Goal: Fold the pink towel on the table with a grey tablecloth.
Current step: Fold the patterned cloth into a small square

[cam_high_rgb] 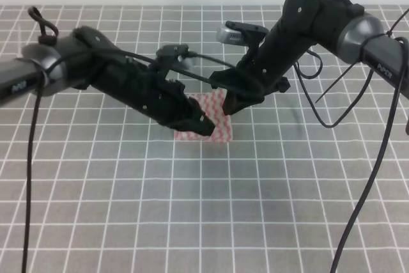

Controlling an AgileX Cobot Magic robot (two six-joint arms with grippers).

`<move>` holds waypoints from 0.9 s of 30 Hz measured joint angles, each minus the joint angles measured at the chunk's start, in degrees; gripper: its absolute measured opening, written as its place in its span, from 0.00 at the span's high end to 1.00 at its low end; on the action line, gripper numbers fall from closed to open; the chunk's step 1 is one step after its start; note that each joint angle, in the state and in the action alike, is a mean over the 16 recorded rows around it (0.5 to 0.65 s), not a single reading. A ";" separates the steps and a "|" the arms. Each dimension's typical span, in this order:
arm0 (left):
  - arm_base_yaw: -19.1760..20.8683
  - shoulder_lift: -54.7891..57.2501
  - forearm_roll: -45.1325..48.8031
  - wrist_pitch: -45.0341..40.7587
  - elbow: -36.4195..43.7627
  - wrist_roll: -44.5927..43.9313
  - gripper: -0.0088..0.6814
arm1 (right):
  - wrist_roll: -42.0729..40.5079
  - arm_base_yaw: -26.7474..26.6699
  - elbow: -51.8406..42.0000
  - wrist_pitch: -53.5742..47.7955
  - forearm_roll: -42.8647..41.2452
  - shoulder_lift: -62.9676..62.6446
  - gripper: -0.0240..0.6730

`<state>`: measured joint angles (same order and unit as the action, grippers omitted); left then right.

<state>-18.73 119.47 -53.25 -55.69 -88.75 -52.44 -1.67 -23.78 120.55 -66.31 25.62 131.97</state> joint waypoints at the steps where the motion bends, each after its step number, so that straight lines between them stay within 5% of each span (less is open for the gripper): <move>1: -0.13 0.26 0.57 0.26 0.00 0.34 0.99 | 0.00 0.00 0.00 -0.14 0.01 0.00 0.97; 27: 0.46 0.80 5.78 5.62 -0.06 2.73 0.99 | -0.27 -0.08 0.01 -3.21 2.03 0.30 0.99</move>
<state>-18.27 120.27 -47.47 -50.07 -88.81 -49.70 -1.94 -23.86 120.56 -69.52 27.65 132.28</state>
